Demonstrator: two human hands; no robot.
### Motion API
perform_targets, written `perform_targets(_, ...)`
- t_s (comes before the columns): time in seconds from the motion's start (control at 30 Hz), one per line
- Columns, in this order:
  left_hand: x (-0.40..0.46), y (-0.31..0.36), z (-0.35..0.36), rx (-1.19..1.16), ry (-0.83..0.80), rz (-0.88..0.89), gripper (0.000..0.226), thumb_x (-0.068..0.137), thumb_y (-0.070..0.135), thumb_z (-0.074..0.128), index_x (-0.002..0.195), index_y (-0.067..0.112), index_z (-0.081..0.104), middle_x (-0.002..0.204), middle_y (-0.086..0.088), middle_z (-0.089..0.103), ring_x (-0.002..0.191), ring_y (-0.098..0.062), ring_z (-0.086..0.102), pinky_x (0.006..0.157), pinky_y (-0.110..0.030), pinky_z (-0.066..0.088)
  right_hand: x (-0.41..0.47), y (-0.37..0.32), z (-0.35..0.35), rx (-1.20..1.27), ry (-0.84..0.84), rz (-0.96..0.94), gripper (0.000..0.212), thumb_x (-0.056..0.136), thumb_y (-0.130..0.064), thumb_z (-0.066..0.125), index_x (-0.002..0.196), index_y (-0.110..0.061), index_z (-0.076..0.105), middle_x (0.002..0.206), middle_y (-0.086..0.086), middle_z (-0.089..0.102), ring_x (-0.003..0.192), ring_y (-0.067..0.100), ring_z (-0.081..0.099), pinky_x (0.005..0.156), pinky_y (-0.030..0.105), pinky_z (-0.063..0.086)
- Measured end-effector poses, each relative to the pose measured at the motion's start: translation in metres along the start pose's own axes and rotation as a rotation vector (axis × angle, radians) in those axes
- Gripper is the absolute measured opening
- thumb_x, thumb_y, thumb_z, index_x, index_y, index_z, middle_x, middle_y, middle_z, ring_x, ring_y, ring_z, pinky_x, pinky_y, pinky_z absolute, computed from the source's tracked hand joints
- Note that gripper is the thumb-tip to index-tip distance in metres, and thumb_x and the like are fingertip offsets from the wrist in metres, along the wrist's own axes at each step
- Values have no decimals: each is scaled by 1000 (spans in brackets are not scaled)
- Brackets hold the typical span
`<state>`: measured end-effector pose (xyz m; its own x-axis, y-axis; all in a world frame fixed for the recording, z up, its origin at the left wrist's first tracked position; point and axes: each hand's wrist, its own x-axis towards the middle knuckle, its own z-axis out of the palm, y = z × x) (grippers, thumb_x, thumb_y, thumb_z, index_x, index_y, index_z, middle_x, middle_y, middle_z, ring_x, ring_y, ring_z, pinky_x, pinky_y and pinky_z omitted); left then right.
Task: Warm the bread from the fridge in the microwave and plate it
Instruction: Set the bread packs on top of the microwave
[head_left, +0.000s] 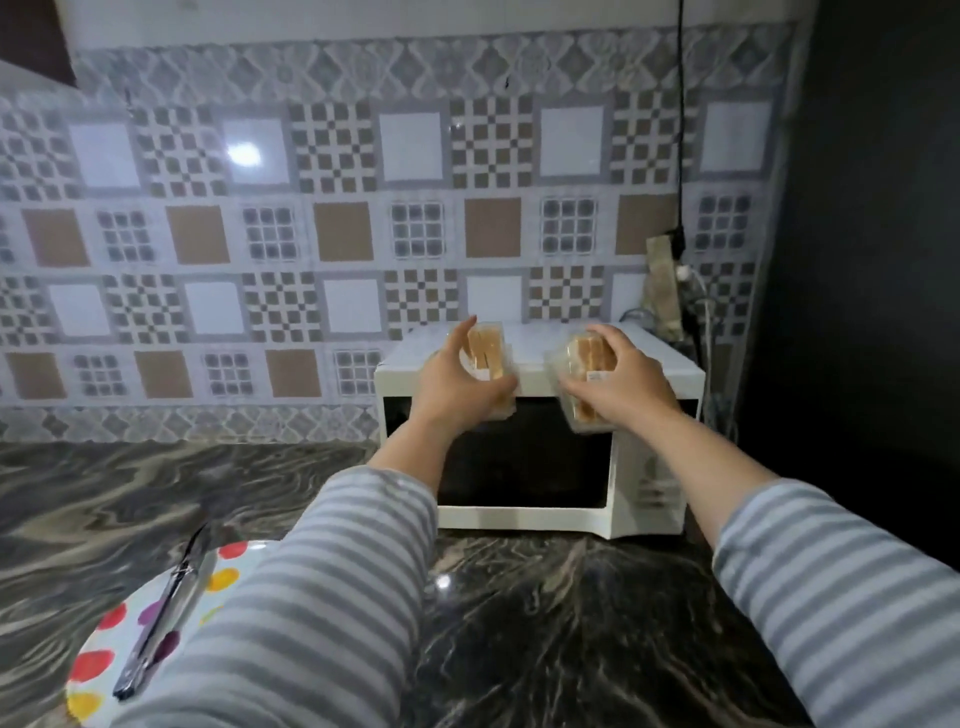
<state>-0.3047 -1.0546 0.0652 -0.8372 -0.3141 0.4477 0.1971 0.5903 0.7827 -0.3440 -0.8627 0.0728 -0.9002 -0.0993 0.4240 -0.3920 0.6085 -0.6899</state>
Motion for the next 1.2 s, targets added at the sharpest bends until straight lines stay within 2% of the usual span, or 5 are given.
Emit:
perform_targets(0.2, 96, -12, 27, 42, 33, -39, 87, 74, 37, 76, 145, 43, 26, 143, -3, 45, 122, -24, 51, 94, -32, 43, 103, 4, 20, 1, -18, -41, 68, 78, -43, 70, 137, -41, 37, 137, -3, 49, 115, 21, 53, 89, 33, 47)
perform_targets(0.37, 150, -23, 46, 112, -11, -102, 88, 74, 34, 75, 146, 43, 23, 140, -5, 47, 117, -25, 55, 97, -37, 47, 160, 13, 44, -21, -106, -2, 68, 80, -45, 69, 139, -39, 37, 133, -1, 51, 95, 17, 50, 77, 30, 44)
perform_targets(0.77, 198, -44, 72, 255, -72, -122, 93, 74, 47, 72, 145, 46, 12, 138, -4, 49, 115, -26, 55, 97, -42, 46, 208, 29, 71, -132, -118, 30, 70, 83, -51, 63, 142, -41, 27, 134, -2, 50, 97, 19, 49, 75, 30, 41)
perform_targets(0.97, 193, -36, 67, 334, -91, -102, 101, 77, 59, 65, 151, 36, 1, 159, -5, 16, 143, -23, 26, 108, -43, 32, 202, 21, 60, -164, -181, 38, 86, 81, -63, 60, 150, -43, 12, 154, -2, 32, 136, 29, 37, 105, 42, 40)
perform_targets(1.2, 138, -21, 47, 255, -156, -23, 81, 86, 45, 61, 151, 31, 14, 159, -4, 12, 143, -27, 22, 113, -44, 26, 151, 14, 43, -248, -220, -8, 64, 91, -59, 45, 149, -43, 22, 159, 2, 19, 141, 29, 30, 110, 40, 33)
